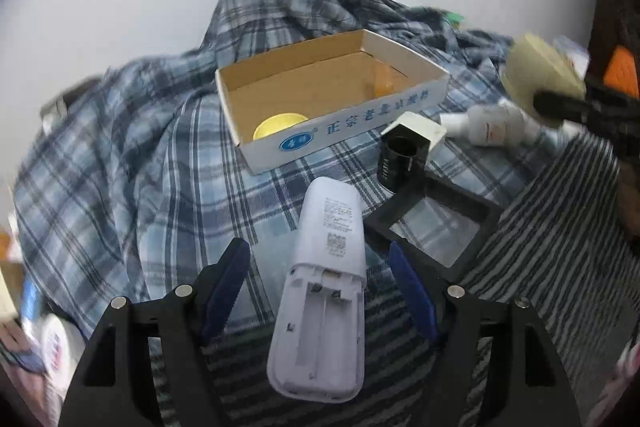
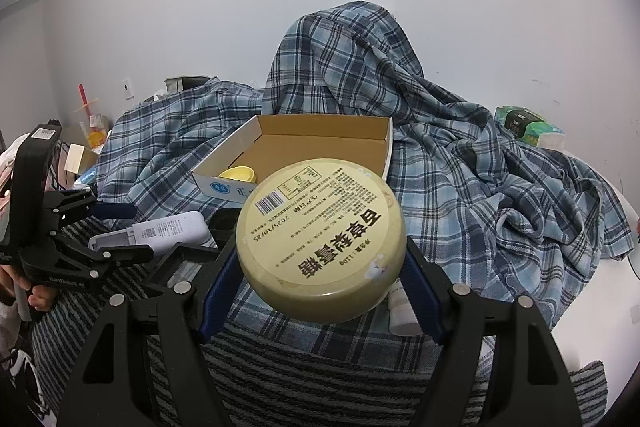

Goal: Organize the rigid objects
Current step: 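Grasp the white remote with the left gripper while the right gripper holds the jar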

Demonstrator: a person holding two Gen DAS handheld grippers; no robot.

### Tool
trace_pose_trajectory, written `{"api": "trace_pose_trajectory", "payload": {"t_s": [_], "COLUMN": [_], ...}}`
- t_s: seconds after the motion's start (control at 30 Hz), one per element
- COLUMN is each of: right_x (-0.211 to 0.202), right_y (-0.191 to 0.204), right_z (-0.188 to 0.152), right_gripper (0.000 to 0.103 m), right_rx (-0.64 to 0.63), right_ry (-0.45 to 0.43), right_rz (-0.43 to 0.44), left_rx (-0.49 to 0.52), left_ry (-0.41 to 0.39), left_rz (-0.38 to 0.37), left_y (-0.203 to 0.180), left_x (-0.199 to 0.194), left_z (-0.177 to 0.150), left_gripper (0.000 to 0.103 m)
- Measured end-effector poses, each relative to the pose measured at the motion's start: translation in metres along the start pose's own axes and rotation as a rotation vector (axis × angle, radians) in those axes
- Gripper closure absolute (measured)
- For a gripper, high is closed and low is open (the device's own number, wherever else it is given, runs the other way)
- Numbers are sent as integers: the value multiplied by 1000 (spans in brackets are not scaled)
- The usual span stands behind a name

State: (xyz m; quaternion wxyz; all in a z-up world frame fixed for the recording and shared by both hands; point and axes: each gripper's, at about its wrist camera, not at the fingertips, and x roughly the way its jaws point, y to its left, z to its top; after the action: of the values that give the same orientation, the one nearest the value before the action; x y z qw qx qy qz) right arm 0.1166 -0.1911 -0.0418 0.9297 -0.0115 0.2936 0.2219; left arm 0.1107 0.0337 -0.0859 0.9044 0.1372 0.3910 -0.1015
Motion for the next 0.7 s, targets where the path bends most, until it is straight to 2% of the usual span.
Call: {"api": "trace_pose_trajectory", "payload": {"t_s": [0.1,0.2,0.3,0.43,0.53,0.7], "right_x": [0,-1,-1,-1,-1,0], "right_y": [1,0,0,1,0,0], "right_z": [0,0,0,0,0,0], "right_gripper": [29,29,29,29,29,29], "right_rx": [-3,-2,-2,-4,-2,-1], "right_ry": [0,1,-1,2,0,4], "right_rz": [1,2,2,1,1,1], "left_rx": [82,97,80,108,107,10], "left_ry": [21,59,76,50,-10,-109], "left_rz": [53,64,27,41,54,14], "left_y": [-11,-9,-5,-11,-12,-9], "left_x": [6,18,22,18,7,-25], "left_z": [1,0,-1,-6,-7,-5], "left_gripper": [31,35,60,61,61,61]}}
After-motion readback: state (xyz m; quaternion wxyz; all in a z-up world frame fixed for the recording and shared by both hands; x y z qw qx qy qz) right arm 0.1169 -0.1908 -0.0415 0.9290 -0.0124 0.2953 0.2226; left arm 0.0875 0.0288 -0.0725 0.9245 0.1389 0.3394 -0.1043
